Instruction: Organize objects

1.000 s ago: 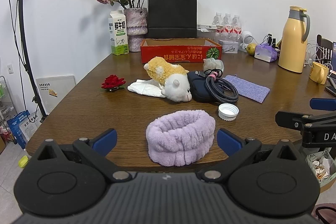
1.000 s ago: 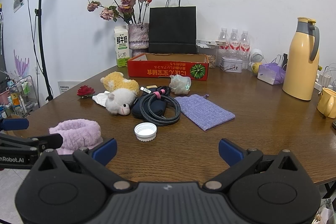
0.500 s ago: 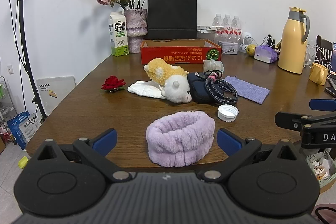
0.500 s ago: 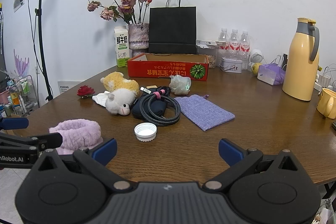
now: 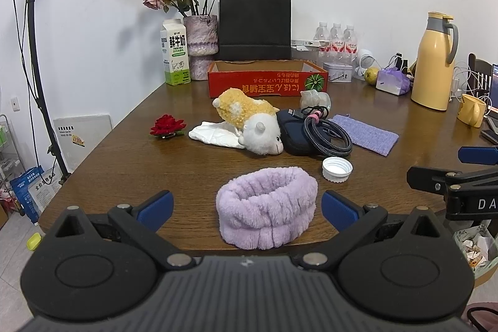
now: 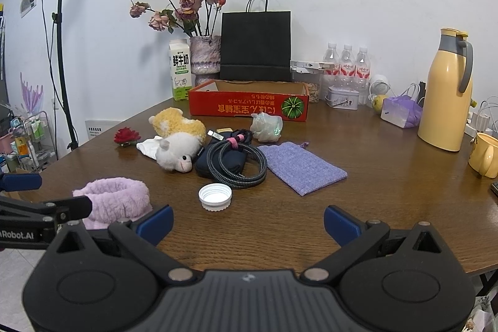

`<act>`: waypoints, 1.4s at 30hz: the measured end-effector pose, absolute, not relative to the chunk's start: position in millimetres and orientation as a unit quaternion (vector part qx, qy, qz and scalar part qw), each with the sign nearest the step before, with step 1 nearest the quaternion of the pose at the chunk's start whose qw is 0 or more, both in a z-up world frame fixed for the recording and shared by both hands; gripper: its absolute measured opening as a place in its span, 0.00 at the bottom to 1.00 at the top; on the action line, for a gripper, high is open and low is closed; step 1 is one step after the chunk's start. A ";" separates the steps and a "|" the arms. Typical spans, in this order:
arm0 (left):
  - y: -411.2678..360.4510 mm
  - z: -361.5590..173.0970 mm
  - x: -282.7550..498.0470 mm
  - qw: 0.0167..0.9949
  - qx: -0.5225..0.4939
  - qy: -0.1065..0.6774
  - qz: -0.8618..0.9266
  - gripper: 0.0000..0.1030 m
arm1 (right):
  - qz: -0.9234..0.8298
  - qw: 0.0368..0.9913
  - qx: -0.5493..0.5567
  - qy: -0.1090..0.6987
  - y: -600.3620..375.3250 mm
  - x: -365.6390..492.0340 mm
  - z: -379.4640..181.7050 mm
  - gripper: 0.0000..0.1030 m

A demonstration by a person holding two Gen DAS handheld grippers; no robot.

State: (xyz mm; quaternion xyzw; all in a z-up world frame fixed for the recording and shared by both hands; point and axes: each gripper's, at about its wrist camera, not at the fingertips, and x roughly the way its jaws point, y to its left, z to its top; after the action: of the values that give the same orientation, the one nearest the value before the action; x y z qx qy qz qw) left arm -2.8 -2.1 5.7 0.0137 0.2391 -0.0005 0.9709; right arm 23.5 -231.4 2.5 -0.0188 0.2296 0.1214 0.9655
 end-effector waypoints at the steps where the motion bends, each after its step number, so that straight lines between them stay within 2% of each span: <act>1: -1.9 5.5 -3.0 0.971 0.013 0.239 -0.001 1.00 | 0.121 0.966 -0.019 0.230 -231.3 23.6 2.5 1.00; 28: -4.7 -5.4 1.4 0.968 0.016 0.251 -0.012 1.00 | 0.119 0.965 -0.028 0.233 -229.9 24.8 -3.9 1.00; 42: -11.1 -30.0 42.8 0.957 0.012 0.290 -0.007 1.00 | 0.134 0.958 -0.035 0.252 -227.5 46.0 -22.6 1.00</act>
State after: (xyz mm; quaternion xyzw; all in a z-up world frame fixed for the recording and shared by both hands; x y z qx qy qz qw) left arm 42.8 -11.1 -30.0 0.0122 0.2899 -0.0066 0.9570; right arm 46.0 -227.5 -22.6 -0.0347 0.2522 0.1337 0.9578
